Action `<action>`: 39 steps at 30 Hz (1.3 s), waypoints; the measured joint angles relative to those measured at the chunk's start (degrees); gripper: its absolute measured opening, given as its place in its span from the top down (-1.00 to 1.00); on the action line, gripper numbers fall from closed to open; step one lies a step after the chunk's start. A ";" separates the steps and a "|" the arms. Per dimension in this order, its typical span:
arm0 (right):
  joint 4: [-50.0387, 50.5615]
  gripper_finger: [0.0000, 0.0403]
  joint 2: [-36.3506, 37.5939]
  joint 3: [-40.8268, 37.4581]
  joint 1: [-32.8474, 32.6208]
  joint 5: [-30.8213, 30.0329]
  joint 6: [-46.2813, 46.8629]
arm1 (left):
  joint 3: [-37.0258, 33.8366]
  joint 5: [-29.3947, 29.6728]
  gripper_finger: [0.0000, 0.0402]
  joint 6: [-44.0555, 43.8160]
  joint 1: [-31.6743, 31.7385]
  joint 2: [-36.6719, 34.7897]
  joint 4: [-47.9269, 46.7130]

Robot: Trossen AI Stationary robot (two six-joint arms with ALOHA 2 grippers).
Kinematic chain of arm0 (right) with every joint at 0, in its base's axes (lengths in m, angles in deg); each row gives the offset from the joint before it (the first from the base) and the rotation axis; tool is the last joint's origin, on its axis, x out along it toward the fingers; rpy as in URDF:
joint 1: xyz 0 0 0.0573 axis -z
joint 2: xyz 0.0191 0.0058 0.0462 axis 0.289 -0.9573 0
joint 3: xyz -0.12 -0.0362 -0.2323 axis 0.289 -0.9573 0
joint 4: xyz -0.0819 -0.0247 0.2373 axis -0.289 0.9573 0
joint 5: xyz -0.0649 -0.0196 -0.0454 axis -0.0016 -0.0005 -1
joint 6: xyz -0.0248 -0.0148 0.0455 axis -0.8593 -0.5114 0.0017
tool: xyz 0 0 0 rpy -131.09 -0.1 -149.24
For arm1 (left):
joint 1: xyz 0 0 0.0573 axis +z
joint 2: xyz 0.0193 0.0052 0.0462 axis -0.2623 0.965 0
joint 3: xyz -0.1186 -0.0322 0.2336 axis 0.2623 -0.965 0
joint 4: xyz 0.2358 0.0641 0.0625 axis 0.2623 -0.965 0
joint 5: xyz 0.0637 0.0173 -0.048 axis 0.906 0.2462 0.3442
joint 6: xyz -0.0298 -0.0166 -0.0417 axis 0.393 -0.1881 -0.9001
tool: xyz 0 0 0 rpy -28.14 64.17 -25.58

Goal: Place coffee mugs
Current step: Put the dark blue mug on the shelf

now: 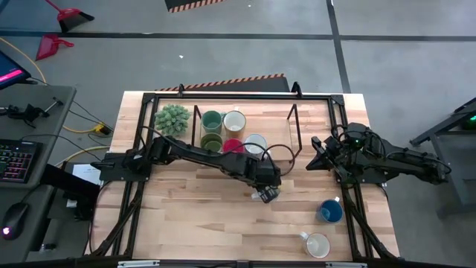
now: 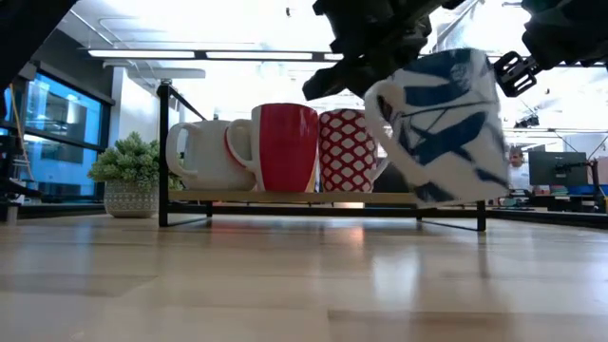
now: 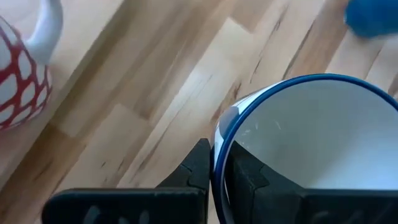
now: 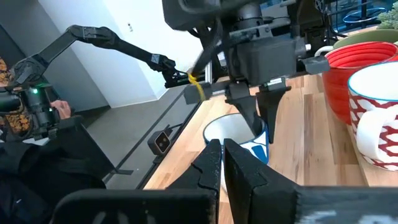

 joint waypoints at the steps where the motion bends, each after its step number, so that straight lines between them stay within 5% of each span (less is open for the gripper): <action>1: -0.03 0.97 -0.01 0.00 0.00 0.00 0.00 | 0.03 0.61 0.93 -0.99 -0.02 0.00 0.30; 11: -1.31 0.97 -0.04 0.02 -0.02 0.00 -0.02 | 0.03 2.06 0.93 -9.53 -0.02 0.00 -1.04; 39: -2.19 0.97 -0.03 0.02 -0.02 0.02 -0.02 | -0.01 -1.54 0.85 -9.52 -1.76 1.84 -3.73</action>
